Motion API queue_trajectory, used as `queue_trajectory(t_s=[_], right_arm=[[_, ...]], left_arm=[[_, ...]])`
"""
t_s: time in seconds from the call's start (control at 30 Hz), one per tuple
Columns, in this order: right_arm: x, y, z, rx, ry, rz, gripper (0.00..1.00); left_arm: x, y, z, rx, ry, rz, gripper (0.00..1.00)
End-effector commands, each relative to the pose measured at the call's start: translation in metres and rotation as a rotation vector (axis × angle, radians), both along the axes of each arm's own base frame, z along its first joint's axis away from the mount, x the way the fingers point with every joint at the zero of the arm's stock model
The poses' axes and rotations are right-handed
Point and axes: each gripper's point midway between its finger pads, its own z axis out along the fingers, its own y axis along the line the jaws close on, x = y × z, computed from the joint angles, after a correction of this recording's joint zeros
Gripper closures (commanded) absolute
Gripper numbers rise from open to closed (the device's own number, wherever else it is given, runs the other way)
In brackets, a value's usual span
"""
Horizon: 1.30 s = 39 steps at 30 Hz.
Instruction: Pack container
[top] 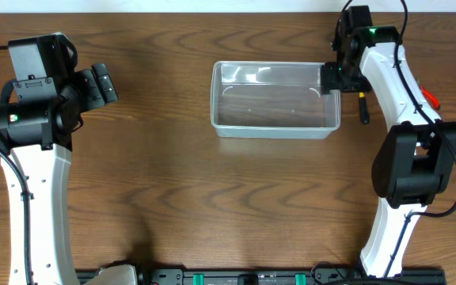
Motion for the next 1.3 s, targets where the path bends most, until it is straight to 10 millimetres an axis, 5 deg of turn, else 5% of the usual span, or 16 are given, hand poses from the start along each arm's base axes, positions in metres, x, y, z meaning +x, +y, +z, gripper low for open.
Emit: queue_trajectory(t_s=[0.0,0.27,0.47,0.7,0.8,0.9,1.1,1.27], right_arm=[[-0.002,-0.007,-0.005,-0.021,0.017,0.008,0.01],[0.004,-0.003,0.003,0.007,-0.008,0.014,0.01],[0.021,0.003,0.041,0.106,-0.088,0.012,0.01],[0.024,-0.045,0.086,0.100,-0.141,-0.087,0.05],[0.019,-0.069,0.087,0.105,-0.132,-0.122,0.10],[0.012,-0.083,0.084,0.119,-0.113,-0.133,0.01],[0.012,-0.093,0.085,0.123,-0.119,-0.152,0.01],[0.016,-0.095,0.085,0.110,-0.136,-0.143,0.43]], left_arm=[[0.001,0.003,0.005,0.022,-0.008,0.002,0.02],[0.001,0.003,0.005,0.022,-0.008,0.002,0.02],[0.001,0.003,0.005,0.022,-0.008,0.002,0.02],[0.001,0.003,0.005,0.022,-0.008,0.002,0.02],[0.001,0.003,0.005,0.022,-0.008,0.002,0.02],[0.001,0.003,0.005,0.022,-0.008,0.002,0.02],[0.001,0.003,0.005,0.022,-0.008,0.002,0.02],[0.001,0.003,0.005,0.022,-0.008,0.002,0.02]])
